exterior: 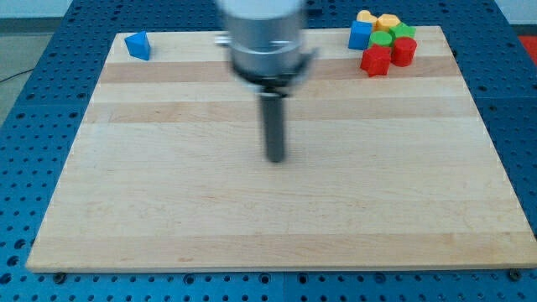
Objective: Move red star slightly towards left side
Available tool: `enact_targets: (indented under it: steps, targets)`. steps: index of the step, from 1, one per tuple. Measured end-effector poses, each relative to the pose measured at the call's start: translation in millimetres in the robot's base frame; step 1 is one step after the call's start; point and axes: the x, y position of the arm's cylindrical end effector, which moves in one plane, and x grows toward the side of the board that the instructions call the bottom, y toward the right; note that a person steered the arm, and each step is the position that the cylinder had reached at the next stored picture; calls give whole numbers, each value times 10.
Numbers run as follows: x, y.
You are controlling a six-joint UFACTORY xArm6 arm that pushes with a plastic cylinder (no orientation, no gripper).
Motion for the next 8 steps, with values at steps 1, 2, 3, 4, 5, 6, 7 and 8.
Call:
enact_targets:
  steps: [1, 2, 3, 4, 5, 6, 7, 8]
  targets:
    - [-282, 1195]
    - [-901, 1965]
    - [-1437, 2084]
    - [-1629, 1961]
    - [-1696, 1942]
    - [-1696, 1938]
    - [-1698, 1854]
    - [-1698, 1725]
